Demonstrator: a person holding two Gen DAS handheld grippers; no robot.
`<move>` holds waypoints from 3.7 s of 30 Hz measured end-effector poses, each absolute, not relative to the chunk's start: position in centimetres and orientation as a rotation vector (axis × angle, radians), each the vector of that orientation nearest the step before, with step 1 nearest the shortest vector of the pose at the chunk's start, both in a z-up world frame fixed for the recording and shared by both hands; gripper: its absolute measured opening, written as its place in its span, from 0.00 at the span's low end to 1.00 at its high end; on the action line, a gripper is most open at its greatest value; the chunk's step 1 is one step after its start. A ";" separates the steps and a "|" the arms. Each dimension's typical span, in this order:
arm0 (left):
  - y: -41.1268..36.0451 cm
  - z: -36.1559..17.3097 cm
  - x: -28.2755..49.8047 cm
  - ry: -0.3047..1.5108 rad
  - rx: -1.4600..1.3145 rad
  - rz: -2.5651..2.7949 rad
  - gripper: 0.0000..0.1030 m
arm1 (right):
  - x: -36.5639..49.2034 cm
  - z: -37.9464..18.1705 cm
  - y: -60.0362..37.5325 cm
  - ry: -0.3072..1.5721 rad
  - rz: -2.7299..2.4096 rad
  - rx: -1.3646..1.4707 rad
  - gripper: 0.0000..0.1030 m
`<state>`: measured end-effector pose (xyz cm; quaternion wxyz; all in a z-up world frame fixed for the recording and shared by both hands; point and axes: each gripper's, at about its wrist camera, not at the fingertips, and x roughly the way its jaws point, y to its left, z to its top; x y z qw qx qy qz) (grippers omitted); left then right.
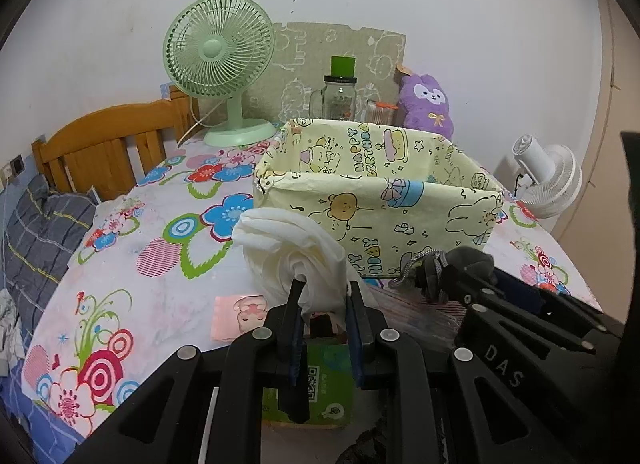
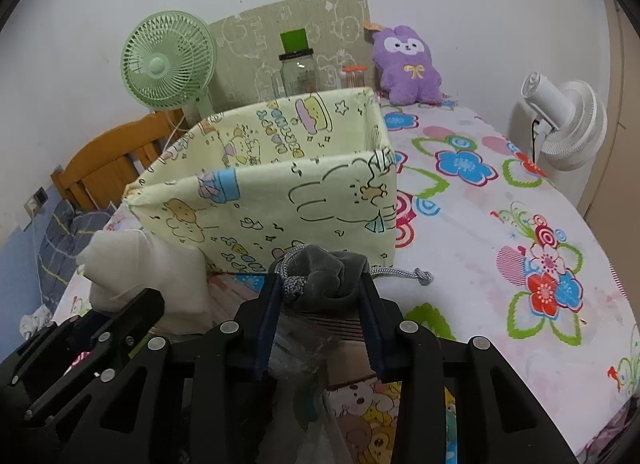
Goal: Organize soft objects
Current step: 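Grasp the white cloth with the left tool while the right tool grasps the grey pouch, then carry the white cloth and grey pouch over the fabric basket with both tools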
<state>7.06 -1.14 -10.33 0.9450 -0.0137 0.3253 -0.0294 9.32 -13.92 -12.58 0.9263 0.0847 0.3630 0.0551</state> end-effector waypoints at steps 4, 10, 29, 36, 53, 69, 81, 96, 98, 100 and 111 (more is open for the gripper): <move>-1.2 -9.7 6.5 0.648 -0.030 -0.062 0.17 | 8.6 -11.6 -14.0 0.721 0.112 0.173 0.39; -1.4 -8.7 5.6 0.625 -0.030 -0.068 0.17 | 7.5 -10.2 -14.3 0.691 0.102 0.170 0.39; -2.2 -4.1 3.2 0.535 -0.024 -0.081 0.17 | 3.8 -4.4 -15.3 0.573 0.074 0.156 0.39; -2.5 -2.4 2.7 0.507 -0.007 -0.091 0.17 | 2.9 -2.3 -15.3 0.535 0.062 0.147 0.39; -3.4 -0.1 3.9 0.474 0.018 -0.122 0.17 | 4.0 0.2 -15.0 0.497 0.057 0.143 0.39; -3.4 0.1 9.4 0.491 0.018 -0.115 0.17 | 9.7 -0.1 -15.3 0.516 0.079 0.171 0.39; -3.6 -1.3 14.2 0.535 0.017 -0.117 0.17 | 14.7 -1.8 -15.4 0.556 0.083 0.184 0.39; -3.5 -4.7 19.4 0.671 -0.011 -0.126 0.19 | 20.1 -5.3 -15.3 0.645 0.082 0.209 0.39; -3.6 -5.1 19.9 0.685 -0.011 -0.126 0.19 | 20.7 -5.9 -15.2 0.659 0.080 0.211 0.39; -3.7 -5.6 20.3 0.702 -0.013 -0.130 0.19 | 21.3 -6.5 -15.3 0.672 0.078 0.210 0.39; -4.3 -7.4 22.1 0.772 -0.021 -0.149 0.26 | 23.7 -8.5 -15.3 0.709 0.074 0.200 0.39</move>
